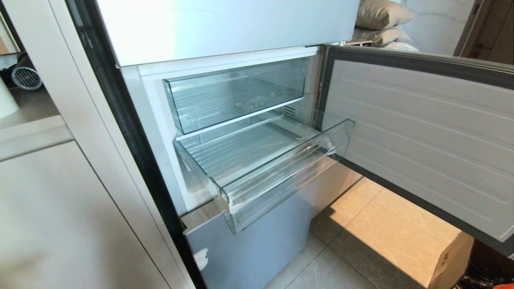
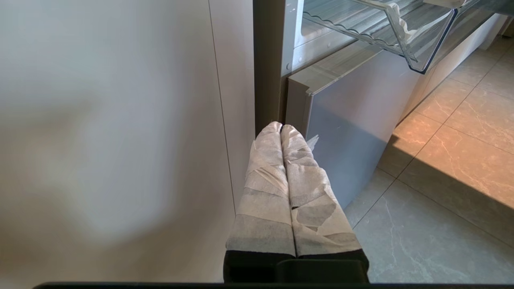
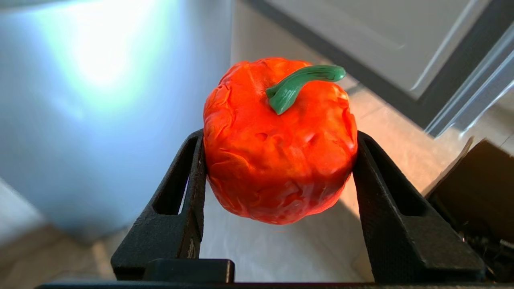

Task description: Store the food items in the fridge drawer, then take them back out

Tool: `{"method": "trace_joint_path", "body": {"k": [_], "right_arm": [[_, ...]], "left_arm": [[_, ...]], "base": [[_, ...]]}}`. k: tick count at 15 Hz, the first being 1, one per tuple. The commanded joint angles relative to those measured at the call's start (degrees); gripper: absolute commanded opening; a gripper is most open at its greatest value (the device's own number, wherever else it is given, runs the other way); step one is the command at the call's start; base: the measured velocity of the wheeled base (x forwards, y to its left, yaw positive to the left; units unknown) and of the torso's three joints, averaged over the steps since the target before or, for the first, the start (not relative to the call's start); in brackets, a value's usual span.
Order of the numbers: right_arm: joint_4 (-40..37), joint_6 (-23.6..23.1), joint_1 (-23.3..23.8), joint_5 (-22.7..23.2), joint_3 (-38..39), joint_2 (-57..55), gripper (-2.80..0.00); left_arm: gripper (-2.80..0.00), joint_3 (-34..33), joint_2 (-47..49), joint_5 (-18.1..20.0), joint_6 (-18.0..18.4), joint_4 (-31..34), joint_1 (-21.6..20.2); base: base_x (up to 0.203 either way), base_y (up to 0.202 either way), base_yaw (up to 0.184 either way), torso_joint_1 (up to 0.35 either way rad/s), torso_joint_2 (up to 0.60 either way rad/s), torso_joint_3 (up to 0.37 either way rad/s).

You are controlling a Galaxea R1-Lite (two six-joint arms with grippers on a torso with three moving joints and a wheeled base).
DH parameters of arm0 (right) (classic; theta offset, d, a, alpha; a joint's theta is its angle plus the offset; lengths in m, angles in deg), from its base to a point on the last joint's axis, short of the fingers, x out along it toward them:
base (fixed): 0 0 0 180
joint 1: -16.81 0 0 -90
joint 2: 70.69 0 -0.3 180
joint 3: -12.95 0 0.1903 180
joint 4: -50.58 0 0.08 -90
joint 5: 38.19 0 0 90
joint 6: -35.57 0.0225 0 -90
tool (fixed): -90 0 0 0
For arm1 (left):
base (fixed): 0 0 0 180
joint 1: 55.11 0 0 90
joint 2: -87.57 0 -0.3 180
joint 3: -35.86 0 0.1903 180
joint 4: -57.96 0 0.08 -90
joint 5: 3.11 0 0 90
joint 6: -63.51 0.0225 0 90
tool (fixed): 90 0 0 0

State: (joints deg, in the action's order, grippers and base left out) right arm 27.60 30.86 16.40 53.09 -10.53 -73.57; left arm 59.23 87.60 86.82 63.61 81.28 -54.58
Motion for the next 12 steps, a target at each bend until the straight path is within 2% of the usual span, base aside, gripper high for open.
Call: {"method": "trace_joint_path", "body": {"k": [1, 9, 12], "right_arm": [[-0.51, -1.85, -0.04, 0.28, 0.20, 2.88, -2.80], [-0.65, -2.58, -0.04, 0.12, 0.20, 2.88, -2.80], [-0.65, -2.32, -0.04, 0.12, 0.20, 2.88, -2.80]], "left_arm": [[-2.80, 0.00, -0.02, -0.01, -0.01, -0.04, 0.00], [-2.80, 0.00, -0.02, -0.01, -0.01, -0.04, 0.00], [-2.80, 0.00, 0.05, -0.01, -0.01, 0.04, 0.00]], "base": [[0.000, 0.000, 0.000, 0.000, 0.00, 0.000], [0.000, 0.000, 0.000, 0.000, 0.00, 0.000], [0.002, -0.006, 0.136, 0.004, 0.00, 0.002]]}}
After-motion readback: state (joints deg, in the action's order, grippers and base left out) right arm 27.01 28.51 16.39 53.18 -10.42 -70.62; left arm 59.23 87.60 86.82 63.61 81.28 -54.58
